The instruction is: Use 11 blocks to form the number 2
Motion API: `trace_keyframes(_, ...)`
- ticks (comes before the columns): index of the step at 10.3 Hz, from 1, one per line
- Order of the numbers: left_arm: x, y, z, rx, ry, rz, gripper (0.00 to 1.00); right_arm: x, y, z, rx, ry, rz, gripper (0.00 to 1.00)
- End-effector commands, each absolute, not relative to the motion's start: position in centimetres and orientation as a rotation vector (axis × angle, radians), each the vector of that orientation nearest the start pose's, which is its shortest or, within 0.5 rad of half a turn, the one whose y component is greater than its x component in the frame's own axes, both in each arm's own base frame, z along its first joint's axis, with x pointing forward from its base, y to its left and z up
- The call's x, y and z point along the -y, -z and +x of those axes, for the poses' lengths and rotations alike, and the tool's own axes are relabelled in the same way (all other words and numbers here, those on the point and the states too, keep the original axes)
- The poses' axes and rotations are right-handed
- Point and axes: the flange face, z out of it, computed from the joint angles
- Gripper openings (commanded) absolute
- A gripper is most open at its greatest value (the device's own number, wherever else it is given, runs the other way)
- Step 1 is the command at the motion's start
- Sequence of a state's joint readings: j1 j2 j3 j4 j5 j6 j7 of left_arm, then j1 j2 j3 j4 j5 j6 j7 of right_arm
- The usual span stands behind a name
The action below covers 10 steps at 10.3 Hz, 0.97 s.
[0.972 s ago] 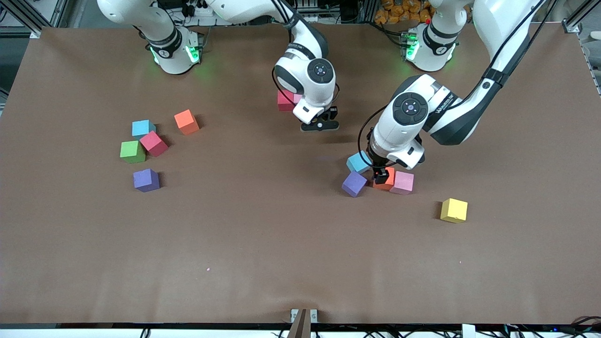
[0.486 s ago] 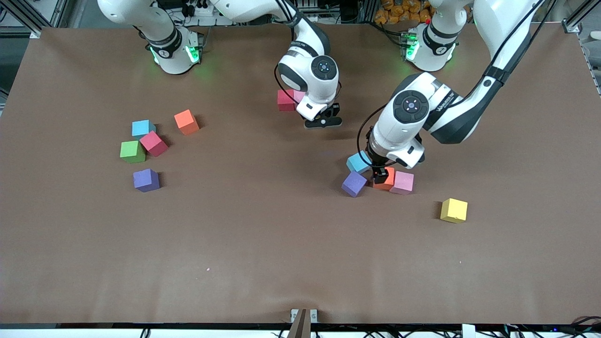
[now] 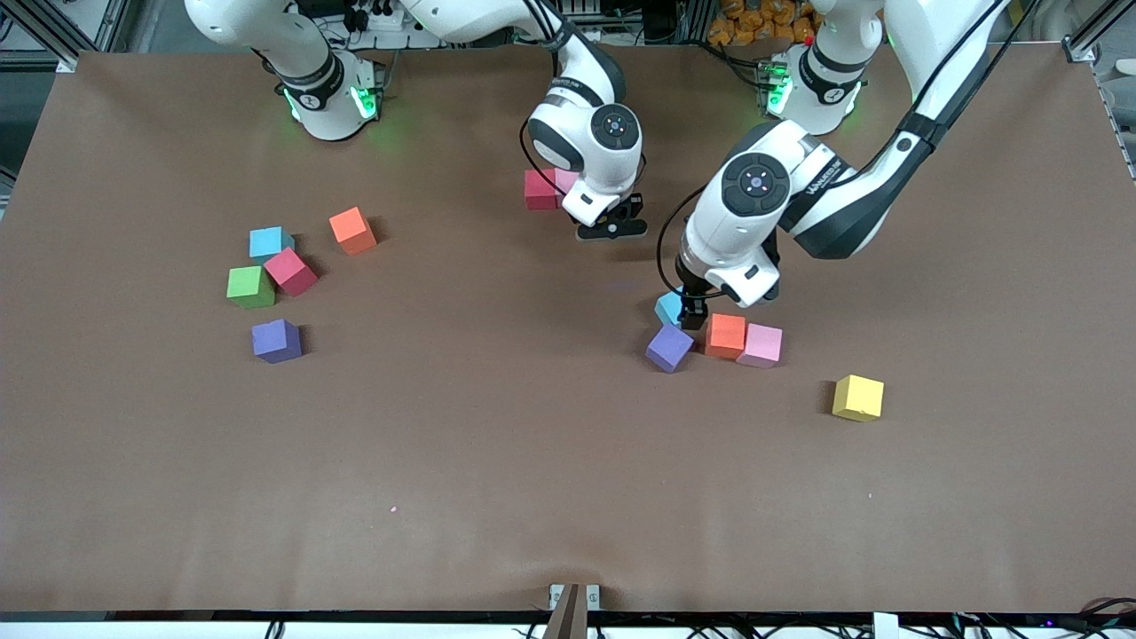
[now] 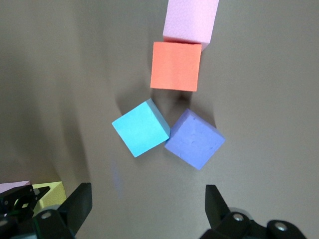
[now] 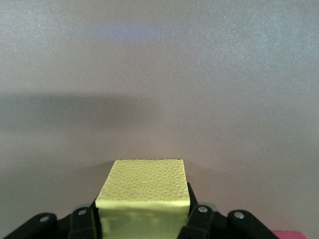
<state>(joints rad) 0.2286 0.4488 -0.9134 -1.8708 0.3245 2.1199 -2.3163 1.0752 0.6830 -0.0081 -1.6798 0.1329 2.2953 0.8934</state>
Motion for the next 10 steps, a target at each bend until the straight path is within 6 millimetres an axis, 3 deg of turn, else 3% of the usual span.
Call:
trace_keyframes(1,34.8,-36.7,51.3,2.084,-0.116,-2.359,1.0,-59.2,-19.3,31.6,0.087,-0.176,-3.155,0.18)
trace_keyframes(4,32.7,-38.8,53.9,1.841,-0.097,-2.595,1.0,-59.2,-19.2,31.2,0.088,-0.184,-3.161,0.18)
trace_keyframes(7,28.5,-38.4,56.2,1.351,-0.083,-2.877,1.0,-59.2,-18.9,30.5,0.099,-0.189,-3.166,0.18)
trace_keyframes(10,27.1,-38.0,56.9,0.987,-0.058,-3.006,1.0,-59.3,-18.5,29.5,0.122,-0.196,-3.176,0.21)
